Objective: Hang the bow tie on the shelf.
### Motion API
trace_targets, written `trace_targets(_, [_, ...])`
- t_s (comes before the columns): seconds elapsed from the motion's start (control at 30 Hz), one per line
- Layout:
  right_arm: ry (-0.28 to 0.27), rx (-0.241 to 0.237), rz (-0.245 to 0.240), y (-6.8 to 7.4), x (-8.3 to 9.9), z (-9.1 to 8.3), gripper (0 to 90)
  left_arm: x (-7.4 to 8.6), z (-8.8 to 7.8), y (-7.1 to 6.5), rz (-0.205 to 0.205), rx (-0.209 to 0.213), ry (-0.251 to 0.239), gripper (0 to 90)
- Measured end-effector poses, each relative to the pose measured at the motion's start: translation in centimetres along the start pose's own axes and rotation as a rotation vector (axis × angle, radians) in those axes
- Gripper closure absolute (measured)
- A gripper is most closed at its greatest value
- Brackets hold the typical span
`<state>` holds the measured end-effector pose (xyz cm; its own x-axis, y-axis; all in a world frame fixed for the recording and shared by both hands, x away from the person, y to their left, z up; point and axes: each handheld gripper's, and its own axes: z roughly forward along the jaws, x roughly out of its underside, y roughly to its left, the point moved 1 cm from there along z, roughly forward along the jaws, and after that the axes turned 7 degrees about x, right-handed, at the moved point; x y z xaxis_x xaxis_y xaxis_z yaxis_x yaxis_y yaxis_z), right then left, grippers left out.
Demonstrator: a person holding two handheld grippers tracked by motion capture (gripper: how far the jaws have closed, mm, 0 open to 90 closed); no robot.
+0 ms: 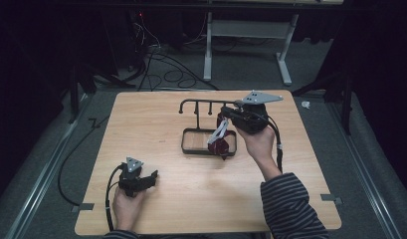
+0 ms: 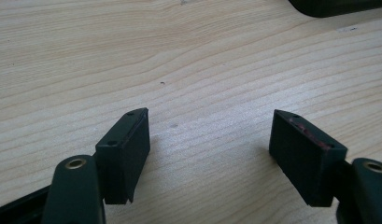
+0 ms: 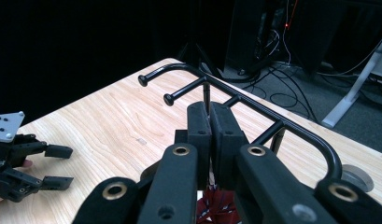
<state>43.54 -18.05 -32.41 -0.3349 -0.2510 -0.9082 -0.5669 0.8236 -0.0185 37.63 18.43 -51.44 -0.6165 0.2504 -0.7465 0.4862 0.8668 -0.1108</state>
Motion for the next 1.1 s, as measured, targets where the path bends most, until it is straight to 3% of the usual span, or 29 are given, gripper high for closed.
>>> trace_targets(1.1, [0.025, 0.056, 0.015, 0.2, -2.0, 3.2, 89.3, 0.0, 0.0, 0.0, -0.001, 0.002, 0.000, 29.4])
